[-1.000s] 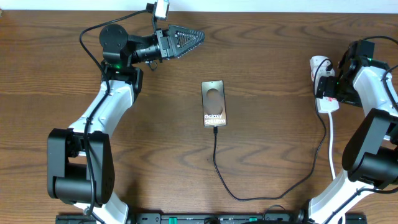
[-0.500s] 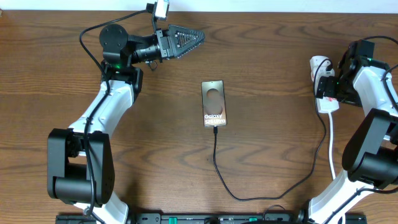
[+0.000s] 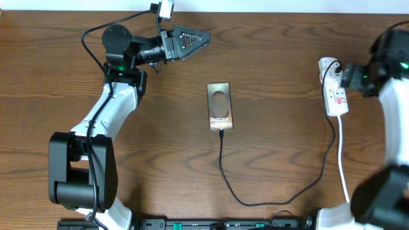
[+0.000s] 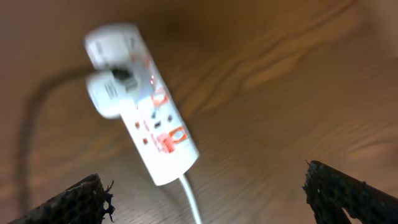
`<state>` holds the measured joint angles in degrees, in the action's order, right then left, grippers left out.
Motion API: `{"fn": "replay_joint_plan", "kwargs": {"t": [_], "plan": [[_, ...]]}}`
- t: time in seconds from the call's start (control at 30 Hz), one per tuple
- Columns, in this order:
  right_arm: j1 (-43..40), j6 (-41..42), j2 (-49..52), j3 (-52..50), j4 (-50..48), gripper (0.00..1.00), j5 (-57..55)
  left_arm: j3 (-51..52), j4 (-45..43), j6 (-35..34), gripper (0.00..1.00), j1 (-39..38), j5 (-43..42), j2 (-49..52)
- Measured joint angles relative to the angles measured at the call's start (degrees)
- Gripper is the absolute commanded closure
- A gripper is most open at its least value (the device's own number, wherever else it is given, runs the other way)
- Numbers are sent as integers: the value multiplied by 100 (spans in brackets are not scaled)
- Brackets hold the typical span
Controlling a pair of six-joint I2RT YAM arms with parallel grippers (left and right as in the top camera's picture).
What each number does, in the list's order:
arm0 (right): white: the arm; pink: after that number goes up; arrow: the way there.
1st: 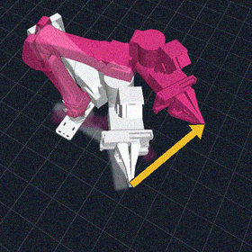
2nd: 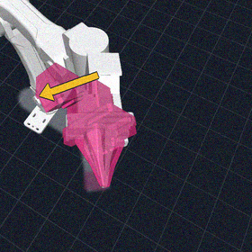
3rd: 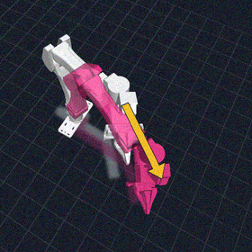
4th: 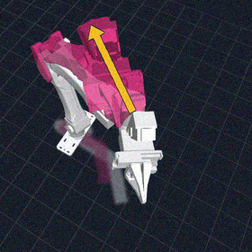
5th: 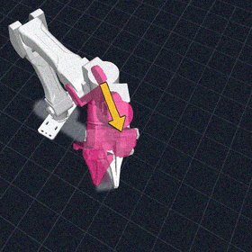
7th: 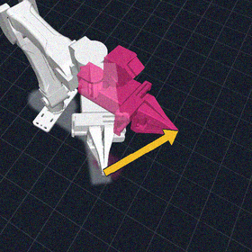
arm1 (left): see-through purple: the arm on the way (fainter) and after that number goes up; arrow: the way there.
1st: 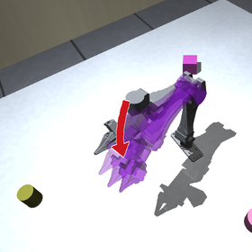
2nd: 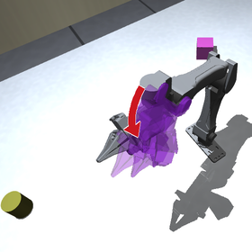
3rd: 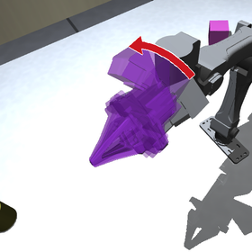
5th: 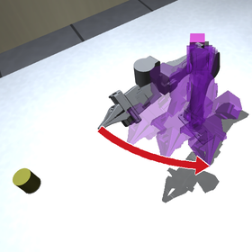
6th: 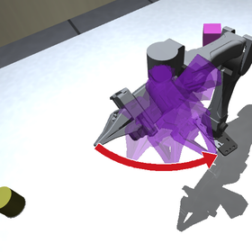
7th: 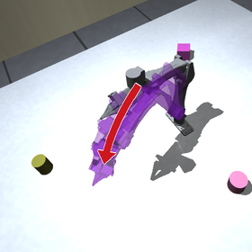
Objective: Plug charger to phone and switch on socket
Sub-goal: 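Lift the right gripper off the power strip and pull back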
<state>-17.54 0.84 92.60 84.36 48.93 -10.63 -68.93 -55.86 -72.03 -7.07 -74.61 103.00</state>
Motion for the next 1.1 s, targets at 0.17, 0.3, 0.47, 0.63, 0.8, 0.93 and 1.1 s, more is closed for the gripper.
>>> {"fn": "replay_joint_plan", "kwargs": {"t": [0.17,0.3,0.47,0.63,0.8,0.93,1.1], "plan": [[-149,-2,-675,31,-9,1,-63,0,0,0,7,0,0,0],[-146,-4,-732,28,-2,1,-66,0,0,0,7,0,0,0],[-144,-4,-730,-35,-9,1,-66,0,-2,0,7,0,2,0],[-13,-4,-809,-568,-7,1,-79,0,0,0,7,0,0,0],[306,-98,-1274,-1550,-1047,1,-72,0,-2,0,7,0,2,0],[671,-380,-1690,-2345,-3150,1,339,0,-2,2,7,0,2,0],[1165,-756,-1974,-3239,-4813,1,1073,0,0,0,7,0,0,0]]}}
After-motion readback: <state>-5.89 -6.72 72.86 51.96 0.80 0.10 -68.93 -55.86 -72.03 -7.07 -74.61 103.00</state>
